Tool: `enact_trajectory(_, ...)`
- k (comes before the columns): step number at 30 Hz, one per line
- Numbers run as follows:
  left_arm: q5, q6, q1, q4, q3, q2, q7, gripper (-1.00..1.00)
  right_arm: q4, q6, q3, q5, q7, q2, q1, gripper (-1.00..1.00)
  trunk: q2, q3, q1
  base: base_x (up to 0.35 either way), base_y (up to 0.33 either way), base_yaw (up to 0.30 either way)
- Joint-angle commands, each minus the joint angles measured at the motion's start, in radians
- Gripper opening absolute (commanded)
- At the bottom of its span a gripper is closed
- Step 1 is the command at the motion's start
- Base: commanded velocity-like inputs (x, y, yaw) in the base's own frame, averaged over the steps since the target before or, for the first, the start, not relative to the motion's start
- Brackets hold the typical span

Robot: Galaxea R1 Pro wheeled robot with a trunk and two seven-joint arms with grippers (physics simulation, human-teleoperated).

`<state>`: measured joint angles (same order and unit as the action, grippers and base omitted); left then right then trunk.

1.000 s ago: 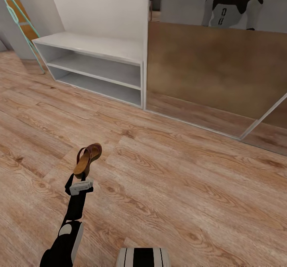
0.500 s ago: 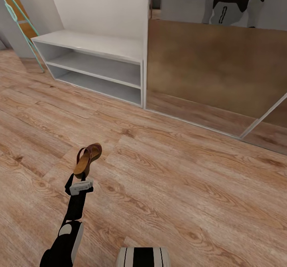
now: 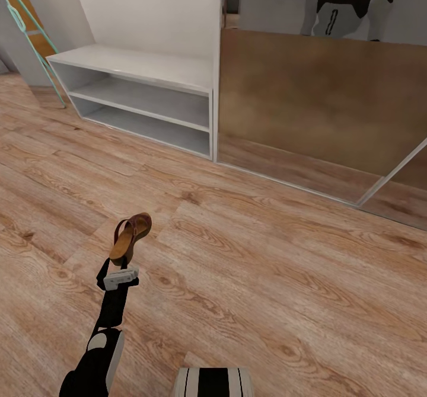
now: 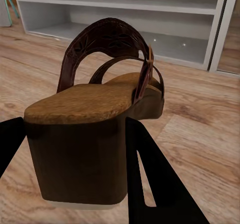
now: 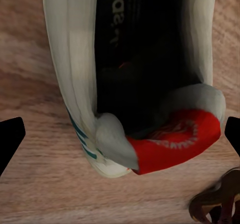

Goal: Pick up the two gym shoes and the two sandals from the corridor floor and place them onto the hallstand (shoe rack) in the corridor, making sure they are on the rack and not on the floor. Arrange them so the two gym shoes are next to each other and the two sandals are next to each other.

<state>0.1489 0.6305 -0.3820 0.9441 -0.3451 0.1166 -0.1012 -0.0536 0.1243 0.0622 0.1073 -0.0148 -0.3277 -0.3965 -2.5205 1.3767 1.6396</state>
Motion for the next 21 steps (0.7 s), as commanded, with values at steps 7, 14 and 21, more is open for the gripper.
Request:
enact_trajectory(7, 0.000, 0.000, 0.000, 0.000, 0.000, 0.000, 0.000, -1.00, 0.000, 0.000, 0.000, 0.000, 0.000, 0.000, 0.000, 1.00, 0.000, 0.000, 0.000, 0.000, 0.000, 0.000)
enact_trajectory(14, 0.000, 0.000, 0.000, 0.000, 0.000, 0.000, 0.000, -1.00, 0.000, 0.000, 0.000, 0.000, 0.000, -0.001, 0.000, 1.00, 0.000, 0.000, 0.000, 0.000, 0.000, 0.000)
enact_trajectory(21, 0.000, 0.000, 0.000, 0.000, 0.000, 0.000, 0.000, -1.00, 0.000, 0.000, -0.001, 0.000, 0.000, -0.001, 0.000, 1.00, -0.001, 0.015, 0.002, 0.000, 0.000, 0.000)
